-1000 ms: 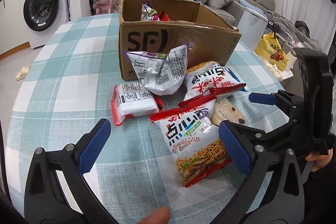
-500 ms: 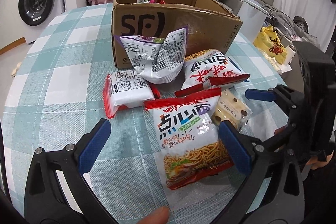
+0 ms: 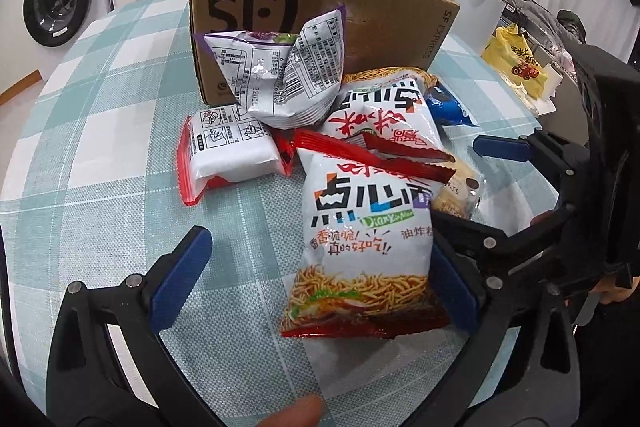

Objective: Organize snacks
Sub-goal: 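Grasp the noodle snack bag with the left tool while the right tool grasps the cream cake packet, then lift both held packets and carry them over the cardboard box, lowering them inside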

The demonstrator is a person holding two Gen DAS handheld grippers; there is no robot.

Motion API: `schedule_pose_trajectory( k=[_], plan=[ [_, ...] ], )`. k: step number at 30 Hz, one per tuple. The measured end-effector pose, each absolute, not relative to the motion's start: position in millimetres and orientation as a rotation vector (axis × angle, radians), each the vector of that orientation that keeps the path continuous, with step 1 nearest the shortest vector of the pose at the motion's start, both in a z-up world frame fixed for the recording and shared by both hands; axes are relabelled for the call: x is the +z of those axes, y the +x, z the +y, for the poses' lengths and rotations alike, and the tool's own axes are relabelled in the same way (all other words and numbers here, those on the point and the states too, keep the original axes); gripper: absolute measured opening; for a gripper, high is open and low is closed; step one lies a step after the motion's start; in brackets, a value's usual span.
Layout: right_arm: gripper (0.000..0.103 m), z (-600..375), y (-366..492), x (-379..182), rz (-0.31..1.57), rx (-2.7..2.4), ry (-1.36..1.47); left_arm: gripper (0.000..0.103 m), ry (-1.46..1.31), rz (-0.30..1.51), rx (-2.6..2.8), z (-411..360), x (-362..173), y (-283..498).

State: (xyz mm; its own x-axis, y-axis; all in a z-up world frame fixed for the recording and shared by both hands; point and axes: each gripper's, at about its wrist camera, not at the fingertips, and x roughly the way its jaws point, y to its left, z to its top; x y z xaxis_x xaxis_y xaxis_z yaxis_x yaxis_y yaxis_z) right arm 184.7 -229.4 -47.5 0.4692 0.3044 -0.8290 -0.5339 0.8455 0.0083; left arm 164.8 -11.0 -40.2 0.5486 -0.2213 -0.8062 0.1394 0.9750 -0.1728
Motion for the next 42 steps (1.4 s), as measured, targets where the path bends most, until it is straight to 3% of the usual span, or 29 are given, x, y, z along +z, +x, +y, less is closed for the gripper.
schedule_pose_trajectory(
  k=[3,7,11,16,42],
  plan=[
    [0.094,-227,182,-47,0.944,0.53,-0.271,0.09,-0.105,0.968,-0.243,-10,-40,165],
    [0.084,-224,177,-44,0.93,0.561,-0.286,0.055,-0.108,0.96,-0.298,-14,-38,161],
    [0.071,-219,173,-42,0.924,0.597,-0.299,0.046,-0.085,0.93,-0.317,-19,-35,157],
    [0.059,-217,167,-40,0.92,0.619,-0.301,0.045,-0.098,0.915,-0.322,-16,-29,155],
    [0.058,-232,143,4,0.853,0.77,-0.224,0.045,-0.159,0.737,-0.251,24,33,137]
  ],
)
